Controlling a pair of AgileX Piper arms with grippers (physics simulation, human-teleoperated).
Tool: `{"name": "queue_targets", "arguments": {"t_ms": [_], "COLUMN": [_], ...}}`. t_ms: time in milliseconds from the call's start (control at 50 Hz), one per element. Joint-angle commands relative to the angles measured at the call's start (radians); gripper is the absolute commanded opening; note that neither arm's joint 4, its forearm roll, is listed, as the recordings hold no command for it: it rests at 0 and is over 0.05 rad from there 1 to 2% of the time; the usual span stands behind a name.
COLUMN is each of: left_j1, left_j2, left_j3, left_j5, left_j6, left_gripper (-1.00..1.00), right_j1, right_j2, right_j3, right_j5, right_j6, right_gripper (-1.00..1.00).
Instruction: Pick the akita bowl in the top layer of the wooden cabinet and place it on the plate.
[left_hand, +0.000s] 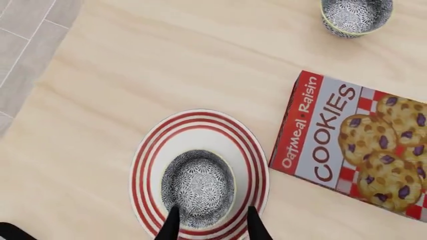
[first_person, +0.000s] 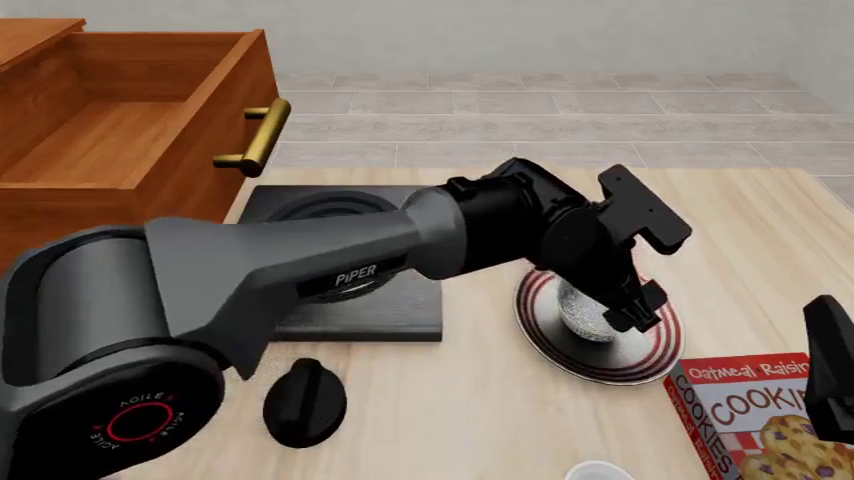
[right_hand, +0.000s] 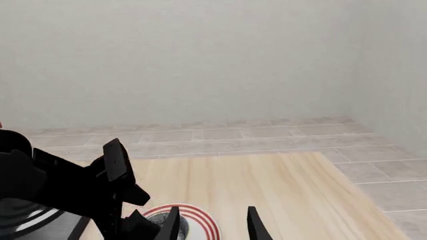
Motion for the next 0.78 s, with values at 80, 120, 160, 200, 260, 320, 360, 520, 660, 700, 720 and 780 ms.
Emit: {"name": "queue_targets", "arguments": {"t_ms": [80, 120, 160, 200, 260, 320, 360, 520, 660, 700, 720, 780], "left_j1": [0.011, 0.014, 0.015, 0.016, 0.017, 0.025, 0.030, 0.037, 0.045, 0.047, 0.047, 0.053], "left_j2": [-0.066, -0.075, -0.082, -0.085, -0.088, -0.094, -0.098, -0.130, -0.148, -0.151, -0.153, -0.160], "left_j3": [0.053, 0.054, 0.047, 0.037, 0.025, 0.015, 0.010, 0.019, 0.020, 0.019, 0.019, 0.029], "left_j5": [-0.006, 0.000, 0.008, 0.016, 0.025, 0.034, 0.038, 0.041, 0.045, 0.046, 0.046, 0.043], "left_j6": [0.020, 0.028, 0.032, 0.036, 0.041, 0.060, 0.066, 0.082, 0.088, 0.089, 0.087, 0.091], "left_gripper": [1.00, 1.00, 1.00, 1.00, 1.00, 1.00, 1.00, 1.00, 1.00, 1.00, 1.00, 1.00], "right_j1": [0.006, 0.005, 0.005, 0.005, 0.006, 0.007, 0.008, 0.004, 0.005, 0.006, 0.007, 0.008], "right_j2": [0.000, 0.000, 0.000, 0.000, 0.000, 0.000, 0.000, 0.000, 0.000, 0.000, 0.000, 0.000], "right_j3": [-0.001, -0.001, -0.001, -0.001, -0.002, -0.003, -0.004, -0.006, -0.006, -0.007, -0.007, -0.007], "right_j5": [-0.002, -0.003, -0.005, -0.006, -0.008, -0.009, -0.011, -0.014, -0.016, -0.017, -0.017, -0.017], "right_j6": [-0.009, -0.008, -0.010, -0.011, -0.015, -0.017, -0.018, -0.020, -0.024, -0.025, -0.026, -0.027], "right_gripper": [1.00, 1.00, 1.00, 1.00, 1.00, 1.00, 1.00, 1.00, 1.00, 1.00, 1.00, 1.00]}}
